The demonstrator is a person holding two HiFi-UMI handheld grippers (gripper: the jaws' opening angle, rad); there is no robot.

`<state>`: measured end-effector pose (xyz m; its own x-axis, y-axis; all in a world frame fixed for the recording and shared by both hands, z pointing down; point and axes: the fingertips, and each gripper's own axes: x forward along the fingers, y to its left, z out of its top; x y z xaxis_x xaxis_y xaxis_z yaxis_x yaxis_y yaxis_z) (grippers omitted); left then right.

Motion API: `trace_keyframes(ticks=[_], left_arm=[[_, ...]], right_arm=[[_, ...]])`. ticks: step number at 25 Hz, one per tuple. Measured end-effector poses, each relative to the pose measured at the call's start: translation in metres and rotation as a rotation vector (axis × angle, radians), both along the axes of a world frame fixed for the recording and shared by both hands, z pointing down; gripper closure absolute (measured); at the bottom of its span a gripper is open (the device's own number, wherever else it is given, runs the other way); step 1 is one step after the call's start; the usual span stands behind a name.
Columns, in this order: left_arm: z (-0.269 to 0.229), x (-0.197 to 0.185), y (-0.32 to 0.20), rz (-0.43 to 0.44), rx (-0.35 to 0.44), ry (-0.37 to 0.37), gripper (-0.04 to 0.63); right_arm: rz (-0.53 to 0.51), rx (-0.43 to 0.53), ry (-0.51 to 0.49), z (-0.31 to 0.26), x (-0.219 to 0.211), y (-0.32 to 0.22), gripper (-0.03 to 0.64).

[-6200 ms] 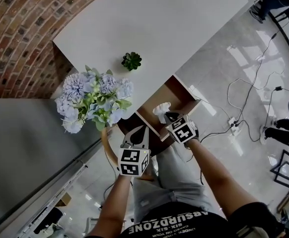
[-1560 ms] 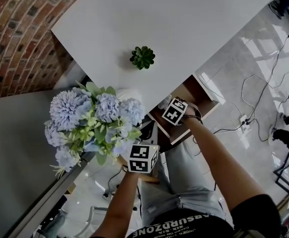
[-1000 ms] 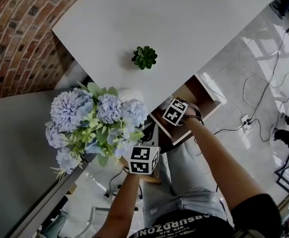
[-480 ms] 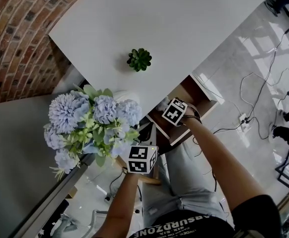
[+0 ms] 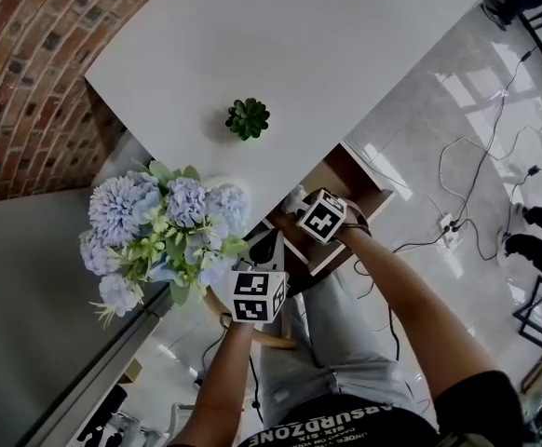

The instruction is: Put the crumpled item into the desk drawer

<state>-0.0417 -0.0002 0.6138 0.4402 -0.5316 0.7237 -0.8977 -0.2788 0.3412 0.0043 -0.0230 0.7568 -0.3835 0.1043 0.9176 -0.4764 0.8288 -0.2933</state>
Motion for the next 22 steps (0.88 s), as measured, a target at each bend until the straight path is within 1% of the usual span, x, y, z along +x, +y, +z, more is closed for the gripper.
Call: trace_keyframes(ticks=[5,12,16,22], left_arm=[[-0.005,0.001,0.0,0.009,0.01,-0.002,0.598],[-0.011,-0.001,0.004,0.008,0.02,-0.006,0.598],[-0.019,-0.001,0.008,0.01,0.028,-0.01,0.598],[-0.03,0.001,0.012,0.013,0.041,-0.01,0.598]], right_arm=[[0.05,0.023,-0.046,-0.02,-0.001,0.001,0.522],[0.149,0.068,-0.131,-0.052,0.0,0.002,0.526],[0.178,0.107,-0.157,-0.071,0.003,0.008,0.538],[0.248,0.167,-0.233,-0.106,0.005,0.014,0.571]])
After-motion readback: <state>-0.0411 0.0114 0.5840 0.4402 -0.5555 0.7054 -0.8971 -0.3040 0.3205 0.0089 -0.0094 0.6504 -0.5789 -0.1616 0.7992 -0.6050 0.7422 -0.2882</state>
